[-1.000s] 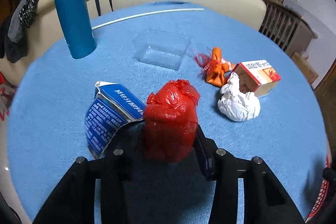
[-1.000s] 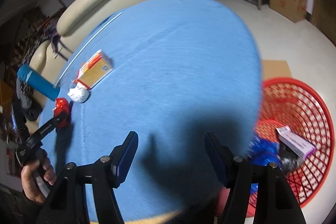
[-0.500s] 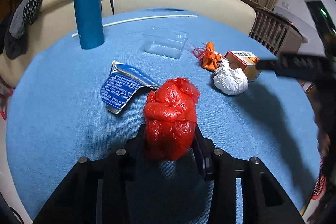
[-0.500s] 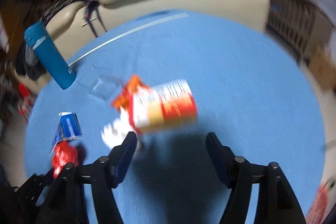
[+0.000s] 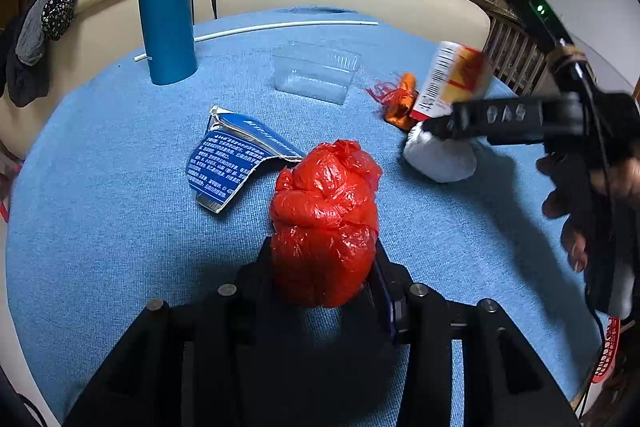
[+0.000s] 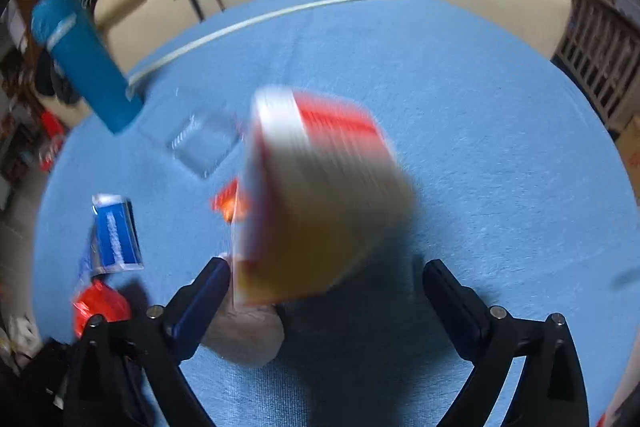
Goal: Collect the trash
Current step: 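Grasp the red-and-white medicine box with the right tool while the left tool holds the red bag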
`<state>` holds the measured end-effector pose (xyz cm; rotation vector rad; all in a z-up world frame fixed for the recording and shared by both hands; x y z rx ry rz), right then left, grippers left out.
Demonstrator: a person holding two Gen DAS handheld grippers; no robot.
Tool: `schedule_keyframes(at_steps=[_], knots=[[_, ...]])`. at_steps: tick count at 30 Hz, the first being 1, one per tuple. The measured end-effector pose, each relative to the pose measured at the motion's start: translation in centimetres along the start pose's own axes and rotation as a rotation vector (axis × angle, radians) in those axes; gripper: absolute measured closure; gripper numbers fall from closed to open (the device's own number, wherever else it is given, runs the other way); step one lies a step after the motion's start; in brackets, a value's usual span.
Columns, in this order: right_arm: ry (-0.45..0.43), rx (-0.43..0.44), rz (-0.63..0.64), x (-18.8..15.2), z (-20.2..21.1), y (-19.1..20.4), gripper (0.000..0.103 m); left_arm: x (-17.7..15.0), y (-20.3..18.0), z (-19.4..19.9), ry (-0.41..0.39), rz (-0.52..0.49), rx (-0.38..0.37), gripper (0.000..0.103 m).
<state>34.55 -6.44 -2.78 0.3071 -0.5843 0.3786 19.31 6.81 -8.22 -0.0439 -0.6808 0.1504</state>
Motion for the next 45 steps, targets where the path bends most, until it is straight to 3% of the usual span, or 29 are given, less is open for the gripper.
schedule_keyframes(at_steps=[5,12,13,14,15,16,19,20,22,23,24,32,37,39,40,42,45], knots=[[-0.044,0.013,-0.020,-0.1,0.6,0.2,0.005,0.0,0.0,0.0,0.000,-0.002,0.003,0.058],[-0.108,0.103,-0.116,1.5,2.3,-1.2,0.007,0.0,-0.1,0.1,0.001,-0.001,0.007,0.058],[-0.111,0.127,-0.141,1.4,2.1,-1.3,0.014,0.0,0.0,0.0,0.001,-0.001,0.007,0.058],[-0.105,0.143,-0.164,1.5,1.7,-1.4,0.039,0.0,0.0,0.0,0.001,0.000,0.006,0.058],[-0.085,0.157,-0.200,1.5,1.2,-1.7,0.074,0.0,0.0,0.0,0.001,0.001,0.005,0.058],[-0.073,0.162,-0.220,1.4,0.8,-1.9,0.078,0.0,0.0,0.1,0.001,0.001,0.005,0.058],[-0.034,0.154,-0.263,0.8,-0.7,-2.4,0.077,0.0,0.0,0.1,0.001,0.002,0.004,0.058],[-0.051,0.149,-0.265,0.8,-0.4,-2.6,0.072,0.1,0.1,0.1,0.001,0.003,0.002,0.058],[-0.058,0.101,-0.258,0.8,-0.1,-2.6,0.049,0.1,0.0,0.0,0.001,0.001,0.005,0.058],[-0.078,0.088,-0.248,0.9,0.3,-2.7,0.027,0.1,0.0,0.0,0.001,0.000,0.006,0.057],[-0.105,0.080,-0.238,1.0,0.8,-2.8,0.026,0.1,0.0,0.0,0.001,0.002,0.004,0.057],[-0.130,-0.020,-0.146,2.8,1.0,-3.5,0.026,0.1,0.1,0.0,0.001,0.012,-0.002,0.057],[-0.086,-0.086,-0.038,4.5,-1.7,-2.3,0.026,0.1,0.1,0.1,0.001,0.014,-0.004,0.057],[-0.082,-0.052,-0.055,4.5,-2.5,-2.9,0.026,0.1,0.1,0.1,0.001,0.014,-0.004,0.057],[-0.089,-0.031,-0.072,4.4,-2.6,-3.1,0.029,0.1,0.1,0.1,0.001,0.014,-0.004,0.057],[-0.105,-0.048,-0.073,4.5,-2.4,-3.4,0.068,0.1,0.1,0.1,0.002,0.011,0.000,0.057],[-0.103,-0.018,-0.108,4.3,-2.1,-3.9,0.076,0.1,0.0,0.1,0.003,0.004,0.011,0.057]])
Point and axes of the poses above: each gripper's, at about its wrist camera, not at the fingertips, and z roughly against the way its jaws point, y to its left, x to its top, the point moved 4 cm from there along -z, roughly the way its jaws point, and after that the axes turned 3 degrees about x, right-handed, at the moved point
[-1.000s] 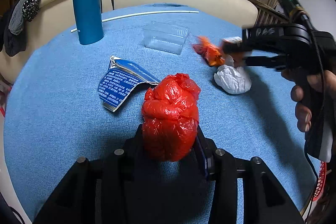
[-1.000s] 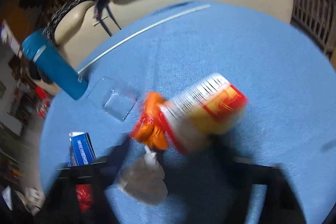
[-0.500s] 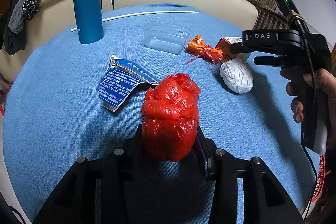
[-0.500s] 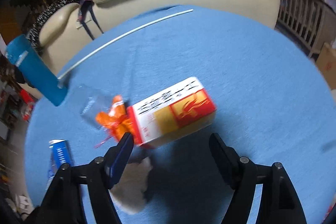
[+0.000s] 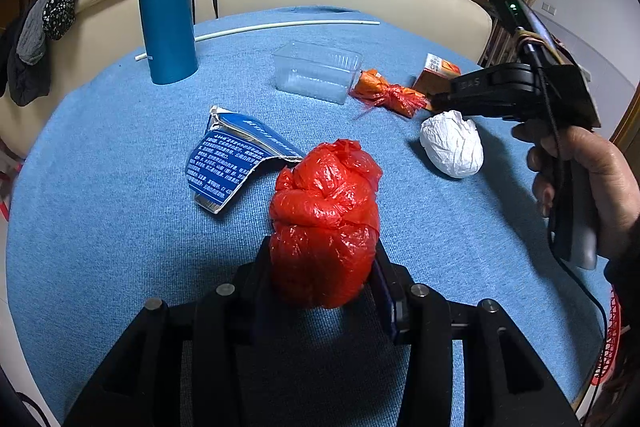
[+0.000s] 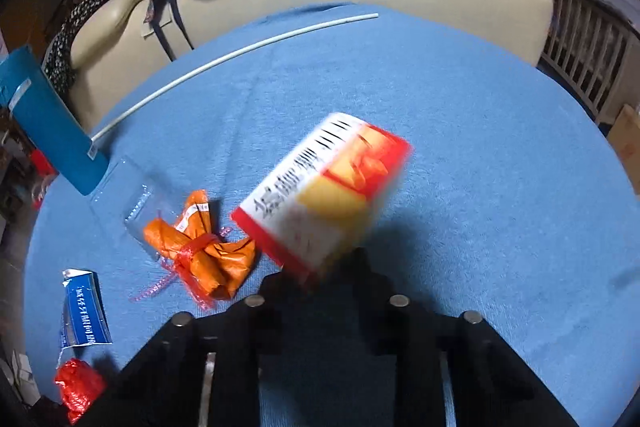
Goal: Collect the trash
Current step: 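Grasp the red-and-white medicine box with the right tool while the left tool holds the red bag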
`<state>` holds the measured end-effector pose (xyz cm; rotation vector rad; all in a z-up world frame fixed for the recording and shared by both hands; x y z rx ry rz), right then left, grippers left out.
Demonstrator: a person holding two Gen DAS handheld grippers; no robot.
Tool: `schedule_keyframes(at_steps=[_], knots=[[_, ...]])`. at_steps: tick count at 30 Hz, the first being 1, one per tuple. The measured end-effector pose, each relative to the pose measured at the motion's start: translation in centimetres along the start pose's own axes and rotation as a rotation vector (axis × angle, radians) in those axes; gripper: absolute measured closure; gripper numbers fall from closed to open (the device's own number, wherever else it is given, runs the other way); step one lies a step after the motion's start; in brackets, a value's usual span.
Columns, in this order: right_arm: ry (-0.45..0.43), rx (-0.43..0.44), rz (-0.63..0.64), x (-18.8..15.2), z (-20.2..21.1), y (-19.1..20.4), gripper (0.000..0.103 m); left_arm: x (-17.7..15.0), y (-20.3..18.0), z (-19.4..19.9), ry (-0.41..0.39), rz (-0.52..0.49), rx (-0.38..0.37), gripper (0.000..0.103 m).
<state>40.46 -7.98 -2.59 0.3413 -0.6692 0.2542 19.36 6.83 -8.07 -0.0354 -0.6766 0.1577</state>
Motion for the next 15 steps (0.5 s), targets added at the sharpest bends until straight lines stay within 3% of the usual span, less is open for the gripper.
schedule_keyframes(at_steps=[4,7,8,9,10,15], knots=[[-0.005,-0.015,-0.045,-1.1,0.8,-1.4,0.076,0.0,0.0,0.0,0.000,0.000,0.000,0.057],[-0.028,-0.051,-0.200,-2.1,2.2,-4.6,0.072,0.0,0.0,0.0,0.000,0.001,-0.001,0.057],[-0.024,-0.027,-0.239,-2.3,2.5,-5.1,0.053,0.0,0.0,0.0,0.000,0.001,0.000,0.057],[-0.018,0.009,-0.272,-2.3,2.9,-5.4,0.019,0.0,0.0,0.1,0.000,0.001,0.000,0.057],[-0.023,0.017,-0.278,-2.4,3.3,-5.3,0.013,0.0,0.0,0.1,0.000,0.000,0.000,0.057],[-0.106,-0.002,-0.147,-0.5,5.4,-1.9,0.012,0.0,0.1,0.1,0.000,0.005,-0.005,0.057]])
Point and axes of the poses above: each gripper's, at about its wrist camera, not at the fingertips, and z roughly against the way its jaws point, y to its left, x to its top, the point moved 4 cm from there along -z, roughly the way its jaws point, and after that the axes turned 3 degrees about x, right-handed, at the moved point
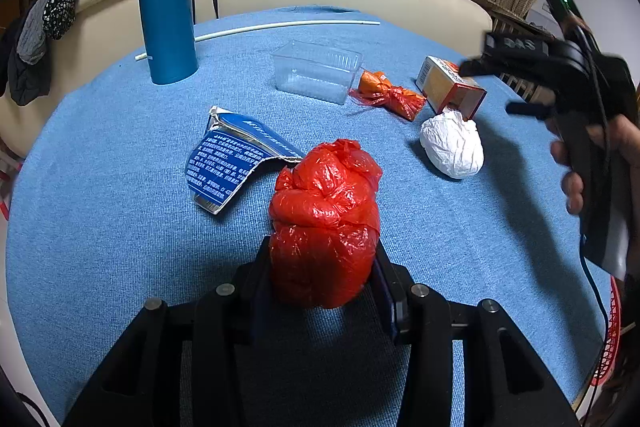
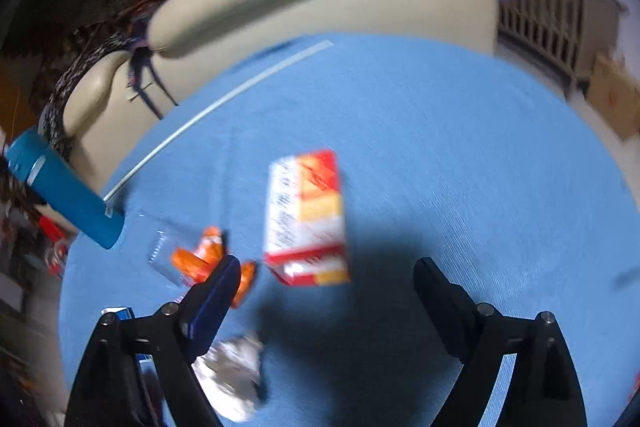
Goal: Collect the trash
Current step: 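Grasp the red-and-white medicine box with the right tool while the left tool holds the red bag, then carry the medicine box and red bag toward the red basket with both tools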
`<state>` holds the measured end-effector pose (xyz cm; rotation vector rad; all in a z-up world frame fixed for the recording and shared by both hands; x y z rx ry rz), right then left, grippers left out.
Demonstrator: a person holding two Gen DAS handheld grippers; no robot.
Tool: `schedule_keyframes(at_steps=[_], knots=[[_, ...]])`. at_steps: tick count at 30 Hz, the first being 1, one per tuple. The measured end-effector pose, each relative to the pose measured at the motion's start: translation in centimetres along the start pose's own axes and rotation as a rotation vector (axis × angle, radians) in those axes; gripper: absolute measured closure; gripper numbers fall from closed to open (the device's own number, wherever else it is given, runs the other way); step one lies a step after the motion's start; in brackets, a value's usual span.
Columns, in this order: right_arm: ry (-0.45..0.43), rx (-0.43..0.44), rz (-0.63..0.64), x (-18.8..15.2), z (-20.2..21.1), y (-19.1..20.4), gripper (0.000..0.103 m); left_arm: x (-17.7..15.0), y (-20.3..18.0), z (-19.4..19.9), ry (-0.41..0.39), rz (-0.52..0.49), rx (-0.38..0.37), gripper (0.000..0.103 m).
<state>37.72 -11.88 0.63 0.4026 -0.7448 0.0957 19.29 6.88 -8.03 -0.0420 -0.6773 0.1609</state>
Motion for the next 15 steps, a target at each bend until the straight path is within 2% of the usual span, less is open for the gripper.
schedule_keyframes(at_steps=[3,5,6,8,11,15], knots=[[0.014,-0.096,0.114,0.7,-1.9,1.9,0.012,0.0,0.0,0.0,0.000,0.002,-0.002,0.057],[0.067,-0.114,0.118,0.3,-3.8,1.6,0.017,0.0,0.0,0.0,0.000,0.001,-0.001,0.057],[0.107,-0.092,0.099,-0.1,-4.9,1.3,0.038,0.0,0.1,0.0,0.000,0.002,-0.001,0.057],[0.086,-0.135,0.138,-0.5,-5.0,1.1,0.052,0.0,0.1,0.0,0.000,0.001,0.000,0.057],[0.093,-0.104,0.133,-1.3,-4.3,0.7,0.053,0.0,-0.1,0.0,0.001,-0.008,0.010,0.057],[0.093,-0.116,0.136,-3.1,-2.6,-0.7,0.053,0.0,-0.1,0.0,0.002,-0.011,0.015,0.057]])
Point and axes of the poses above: each gripper's, at about its wrist camera, not at the fingertips, and z roughly against the way its jaws point, y to its left, x to its top, the point moved 4 cm from there along -z, roughly the way its jaws point, and after that the axes turned 3 degrees about x, right-handed, at the moved point
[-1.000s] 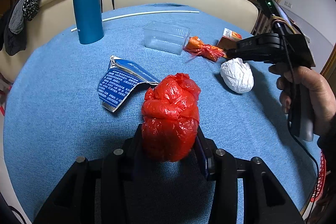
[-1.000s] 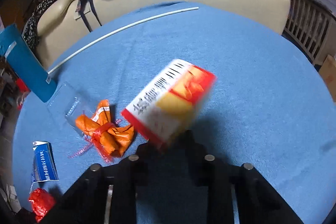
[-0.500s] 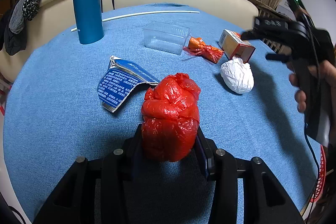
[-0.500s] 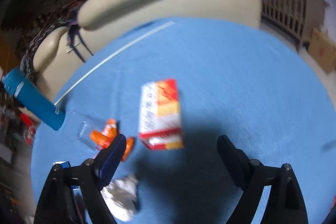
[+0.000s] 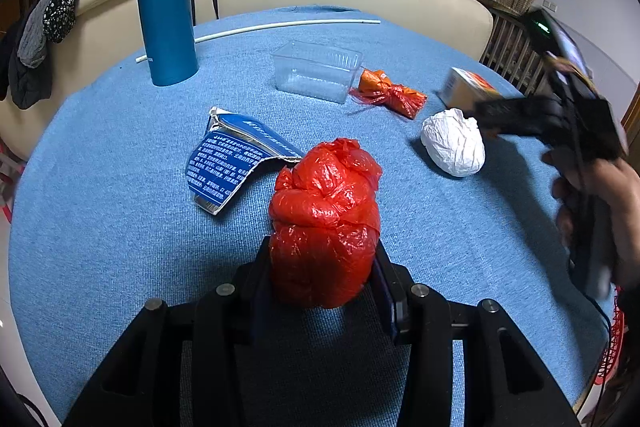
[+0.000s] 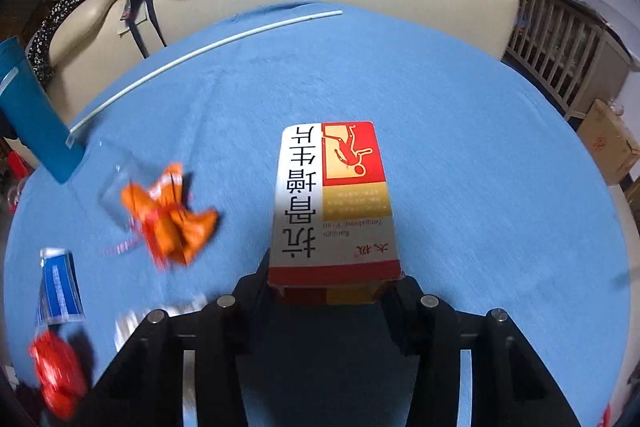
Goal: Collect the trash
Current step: 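Carry the medicine box and red bag toward the red basket with both tools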
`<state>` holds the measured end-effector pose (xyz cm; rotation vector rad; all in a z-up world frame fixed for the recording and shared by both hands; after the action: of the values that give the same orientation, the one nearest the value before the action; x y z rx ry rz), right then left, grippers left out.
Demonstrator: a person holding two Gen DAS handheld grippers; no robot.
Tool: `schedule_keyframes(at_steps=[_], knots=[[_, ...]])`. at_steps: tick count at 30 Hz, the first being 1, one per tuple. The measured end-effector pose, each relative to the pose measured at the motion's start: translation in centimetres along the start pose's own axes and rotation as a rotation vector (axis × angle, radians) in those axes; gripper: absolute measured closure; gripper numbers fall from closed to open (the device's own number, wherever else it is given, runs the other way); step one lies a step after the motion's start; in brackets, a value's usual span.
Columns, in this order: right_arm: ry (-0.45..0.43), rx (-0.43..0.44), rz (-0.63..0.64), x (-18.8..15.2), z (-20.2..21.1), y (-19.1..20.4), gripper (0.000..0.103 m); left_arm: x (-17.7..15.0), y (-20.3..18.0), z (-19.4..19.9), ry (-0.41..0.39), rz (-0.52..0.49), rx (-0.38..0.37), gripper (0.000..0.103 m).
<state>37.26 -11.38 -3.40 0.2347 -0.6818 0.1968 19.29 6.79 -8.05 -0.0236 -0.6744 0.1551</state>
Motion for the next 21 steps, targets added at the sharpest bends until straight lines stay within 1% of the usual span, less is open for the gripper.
schedule_keyframes(at_steps=[3,6,13,17,19,21], knots=[[0.006,0.004,-0.007,-2.3,1.7,-1.3,0.053,0.0,-0.1,0.0,0.001,-0.006,0.009,0.057],[0.012,0.017,-0.011,-3.6,3.4,-0.9,0.053,0.0,-0.2,0.1,0.002,-0.015,0.025,0.057],[0.006,0.043,0.029,-9.5,7.2,-0.2,0.052,0.0,-0.6,0.1,0.006,-0.029,0.063,0.057],[-0.018,0.021,0.058,-11.5,8.4,0.2,0.052,-0.1,-0.7,0.0,0.007,-0.029,0.083,0.057],[-0.028,0.022,0.053,-11.9,8.6,0.3,0.052,-0.1,-0.6,0.0,0.007,-0.026,0.091,0.057],[-0.035,0.020,0.052,-11.8,8.0,0.8,0.052,-0.1,-0.5,0.0,0.007,-0.024,0.098,0.057]])
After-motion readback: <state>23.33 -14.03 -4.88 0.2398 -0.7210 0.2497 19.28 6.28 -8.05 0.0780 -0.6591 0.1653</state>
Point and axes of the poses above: each gripper's, at about its wrist camera, not at the fingertips, and z roughly against the way its jaws point, y to its left, x to its top, the point moved 4 cm from there along -z, roughly the way its jaws point, and after that the axes turned 3 degrees about x, right-handed, at the moved point
